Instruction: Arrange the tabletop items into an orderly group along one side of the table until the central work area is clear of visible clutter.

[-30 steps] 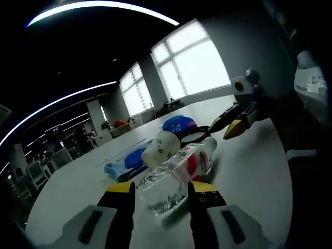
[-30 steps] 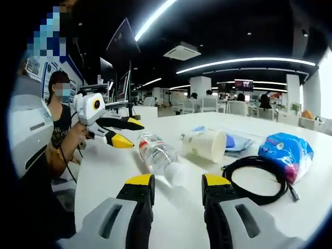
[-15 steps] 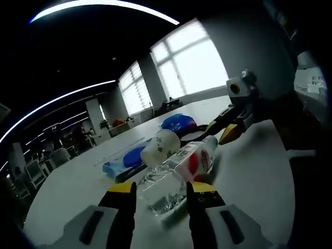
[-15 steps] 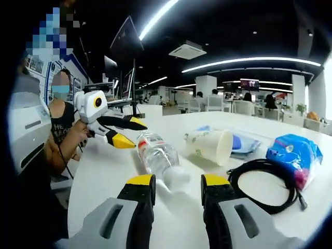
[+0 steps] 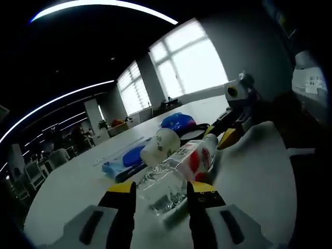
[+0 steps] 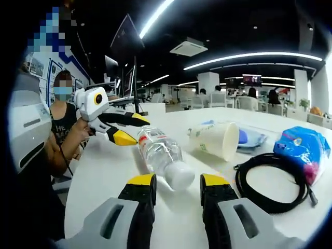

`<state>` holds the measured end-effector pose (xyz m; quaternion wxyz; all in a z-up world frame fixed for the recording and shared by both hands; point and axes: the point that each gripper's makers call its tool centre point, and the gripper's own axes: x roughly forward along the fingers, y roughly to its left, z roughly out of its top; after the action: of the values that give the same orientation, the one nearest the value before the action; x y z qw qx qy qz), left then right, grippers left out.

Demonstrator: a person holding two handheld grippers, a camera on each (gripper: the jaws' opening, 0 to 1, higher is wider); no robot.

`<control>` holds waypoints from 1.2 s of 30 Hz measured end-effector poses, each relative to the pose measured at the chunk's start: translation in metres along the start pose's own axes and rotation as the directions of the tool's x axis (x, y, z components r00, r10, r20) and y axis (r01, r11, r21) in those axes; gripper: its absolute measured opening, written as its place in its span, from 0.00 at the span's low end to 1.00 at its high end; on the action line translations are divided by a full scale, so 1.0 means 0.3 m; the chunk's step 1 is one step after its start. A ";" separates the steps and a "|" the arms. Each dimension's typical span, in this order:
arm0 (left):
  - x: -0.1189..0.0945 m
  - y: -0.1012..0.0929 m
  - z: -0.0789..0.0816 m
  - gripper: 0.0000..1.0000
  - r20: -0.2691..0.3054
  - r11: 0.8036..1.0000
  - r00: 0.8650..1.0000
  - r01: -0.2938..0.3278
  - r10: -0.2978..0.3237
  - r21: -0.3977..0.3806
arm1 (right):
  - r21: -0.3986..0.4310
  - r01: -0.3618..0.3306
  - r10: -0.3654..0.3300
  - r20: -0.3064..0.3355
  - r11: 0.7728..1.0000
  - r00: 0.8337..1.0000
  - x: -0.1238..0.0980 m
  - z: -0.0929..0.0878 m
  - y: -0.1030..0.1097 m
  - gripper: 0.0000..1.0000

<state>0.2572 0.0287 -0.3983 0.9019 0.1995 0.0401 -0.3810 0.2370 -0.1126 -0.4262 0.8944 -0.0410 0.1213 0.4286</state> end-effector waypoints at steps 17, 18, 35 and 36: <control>0.018 0.002 -0.024 0.42 -0.022 0.999 0.999 0.049 -0.050 -0.013 | 0.022 -0.035 0.035 -0.012 0.999 0.999 0.032 -0.018 0.009 0.28; 0.019 0.001 -0.025 0.42 -0.021 0.999 0.998 0.051 -0.052 -0.016 | 0.018 -0.035 0.036 -0.014 0.999 0.999 0.031 -0.017 0.008 0.28; 0.017 -0.004 -0.040 0.40 -0.014 0.995 0.997 0.075 -0.076 -0.069 | 0.041 -0.135 0.132 0.070 0.990 0.989 -0.015 0.015 0.051 0.23; 0.016 -0.005 -0.040 0.39 -0.012 0.993 0.996 0.082 -0.083 -0.083 | 0.035 -0.147 0.143 0.079 0.989 0.987 -0.018 0.021 0.057 0.22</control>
<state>0.2605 0.0293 -0.4108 0.8926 0.1632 0.0712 -0.4142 0.2217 -0.1049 -0.4181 0.8654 0.0026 0.0985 0.4913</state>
